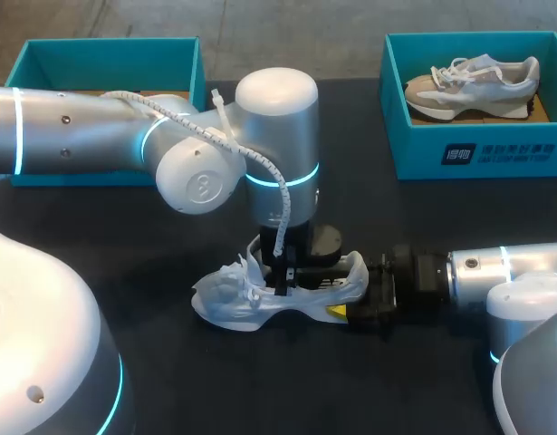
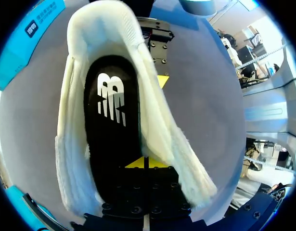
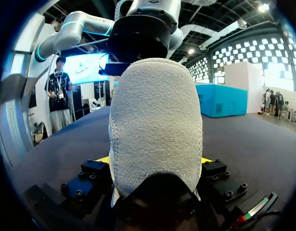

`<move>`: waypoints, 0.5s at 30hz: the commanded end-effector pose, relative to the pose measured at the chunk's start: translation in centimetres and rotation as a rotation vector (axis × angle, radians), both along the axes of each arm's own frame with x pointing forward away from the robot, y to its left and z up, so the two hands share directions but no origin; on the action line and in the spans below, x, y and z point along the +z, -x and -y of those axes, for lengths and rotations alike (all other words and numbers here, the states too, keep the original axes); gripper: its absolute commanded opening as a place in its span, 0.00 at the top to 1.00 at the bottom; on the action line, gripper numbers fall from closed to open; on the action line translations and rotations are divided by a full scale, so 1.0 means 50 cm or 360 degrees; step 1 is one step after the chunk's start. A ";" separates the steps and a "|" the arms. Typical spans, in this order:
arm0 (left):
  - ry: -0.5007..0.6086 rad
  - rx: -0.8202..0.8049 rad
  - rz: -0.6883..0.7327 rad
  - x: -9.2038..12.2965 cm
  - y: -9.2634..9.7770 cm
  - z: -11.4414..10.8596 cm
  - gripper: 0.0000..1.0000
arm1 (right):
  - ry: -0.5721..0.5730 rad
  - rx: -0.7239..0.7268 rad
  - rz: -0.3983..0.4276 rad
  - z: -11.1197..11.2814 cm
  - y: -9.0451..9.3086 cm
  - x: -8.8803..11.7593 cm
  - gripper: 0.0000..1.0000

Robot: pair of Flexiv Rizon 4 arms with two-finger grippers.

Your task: Take the shoe out of the shoebox, open the shoe tongue, remove and reinsert the insole, then place the shoe into the shoebox

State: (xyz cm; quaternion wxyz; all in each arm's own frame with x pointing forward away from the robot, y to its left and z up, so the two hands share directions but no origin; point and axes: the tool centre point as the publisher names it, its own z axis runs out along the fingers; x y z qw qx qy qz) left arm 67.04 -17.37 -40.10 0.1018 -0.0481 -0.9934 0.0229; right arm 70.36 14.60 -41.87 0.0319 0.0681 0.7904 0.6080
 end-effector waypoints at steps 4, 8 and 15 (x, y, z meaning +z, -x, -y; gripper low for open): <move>0.0002 0.0015 0.0004 -0.029 -0.004 0.006 1.00 | 0.0003 -0.0001 -0.0002 0.003 0.001 -0.004 1.00; 0.0043 0.0017 0.0047 -0.019 -0.002 0.007 1.00 | 0.0003 -0.0001 -0.0002 0.003 0.001 -0.004 1.00; 0.0028 0.0028 0.0152 -0.007 0.000 0.011 1.00 | 0.0003 -0.0001 -0.0002 0.003 0.001 -0.004 1.00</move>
